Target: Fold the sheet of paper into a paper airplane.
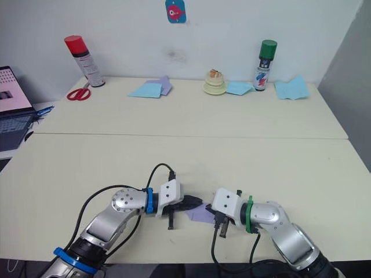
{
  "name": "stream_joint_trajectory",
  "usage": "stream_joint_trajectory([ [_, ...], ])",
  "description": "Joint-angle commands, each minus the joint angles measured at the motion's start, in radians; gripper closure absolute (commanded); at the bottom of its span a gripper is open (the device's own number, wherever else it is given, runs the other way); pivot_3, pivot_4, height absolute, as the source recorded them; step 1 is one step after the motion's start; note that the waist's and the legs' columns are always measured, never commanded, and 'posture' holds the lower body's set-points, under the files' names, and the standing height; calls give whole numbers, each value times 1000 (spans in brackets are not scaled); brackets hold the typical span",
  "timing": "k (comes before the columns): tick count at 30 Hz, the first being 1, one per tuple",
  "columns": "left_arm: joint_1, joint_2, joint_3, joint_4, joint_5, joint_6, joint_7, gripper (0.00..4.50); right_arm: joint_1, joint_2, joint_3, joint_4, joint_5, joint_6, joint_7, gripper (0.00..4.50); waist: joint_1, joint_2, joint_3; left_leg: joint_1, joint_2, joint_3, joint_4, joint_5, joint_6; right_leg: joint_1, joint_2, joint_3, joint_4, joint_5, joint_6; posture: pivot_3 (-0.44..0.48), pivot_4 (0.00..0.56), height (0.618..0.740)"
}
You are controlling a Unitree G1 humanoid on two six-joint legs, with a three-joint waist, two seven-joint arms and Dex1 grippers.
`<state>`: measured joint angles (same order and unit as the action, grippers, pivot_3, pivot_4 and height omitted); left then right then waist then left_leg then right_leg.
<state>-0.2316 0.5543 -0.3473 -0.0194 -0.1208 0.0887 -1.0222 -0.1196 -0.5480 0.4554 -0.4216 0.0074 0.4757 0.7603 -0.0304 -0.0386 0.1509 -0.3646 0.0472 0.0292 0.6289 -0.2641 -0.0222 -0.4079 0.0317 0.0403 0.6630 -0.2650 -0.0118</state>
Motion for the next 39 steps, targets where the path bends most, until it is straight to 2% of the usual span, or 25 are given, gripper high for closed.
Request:
stream_joint_trajectory([
  [1, 52, 62, 13, 88, 44, -4, -10, 4500, 16, -11, 29, 36, -26, 54, -1, 4459, -3, 0, 0, 0, 0, 0, 0, 0, 0, 0, 0, 0, 0, 0, 0, 0, 150, 725],
  [13, 164, 156, 94, 172, 19, -31, -21, 4500, 3, -13, 40, 43, -29, 67, 0, 4459, -5, 2, -9, 4, 1, 1, -1, 0, 0, 2, 0, 0, 1, -3, -5, 0, 150, 725],
  [20, 174, 172, 131, 213, -4, -19, -16, 4500, -11, -19, 44, 45, -31, 59, 11, 4459, -4, 6, -11, 12, 1, 1, -1, 0, 0, 2, -1, 0, 0, -4, -7, 0, 150, 725],
  [24, 175, 171, 147, 167, -32, -2, -19, 4500, -25, -18, 39, 54, -36, 36, 11, 4459, -4, 6, -11, 14, 1, 1, -2, -1, -1, 2, -1, 0, 0, -4, -7, 0, 150, 725],
  [30, 217, 229, 236, -21, -119, 55, -31, 4500, -46, 6, -23, -2, 13, 9, 6, 4459, -7, 4, -5, 14, 3, 3, -4, -1, -1, 0, -1, 0, 0, -4, -7, 0, 150, 725],
  [36, 225, 275, 304, -166, -179, 114, -37, 4500, -79, -1, -130, -114, 107, 53, 27, 4459, -5, 4, 0, -13, 3, 3, -2, -1, -2, -17, 0, -2, 2, -1, -2, 0, 150, 725],
  [39, 232, 295, 326, -215, -199, 130, -53, 4500, -86, -43, -183, -193, 170, 89, 71, 4459, -2, 4, 4, -18, 2, 2, -1, -1, -2, -20, -1, -3, 0, -1, -2, 0, 150, 725],
])
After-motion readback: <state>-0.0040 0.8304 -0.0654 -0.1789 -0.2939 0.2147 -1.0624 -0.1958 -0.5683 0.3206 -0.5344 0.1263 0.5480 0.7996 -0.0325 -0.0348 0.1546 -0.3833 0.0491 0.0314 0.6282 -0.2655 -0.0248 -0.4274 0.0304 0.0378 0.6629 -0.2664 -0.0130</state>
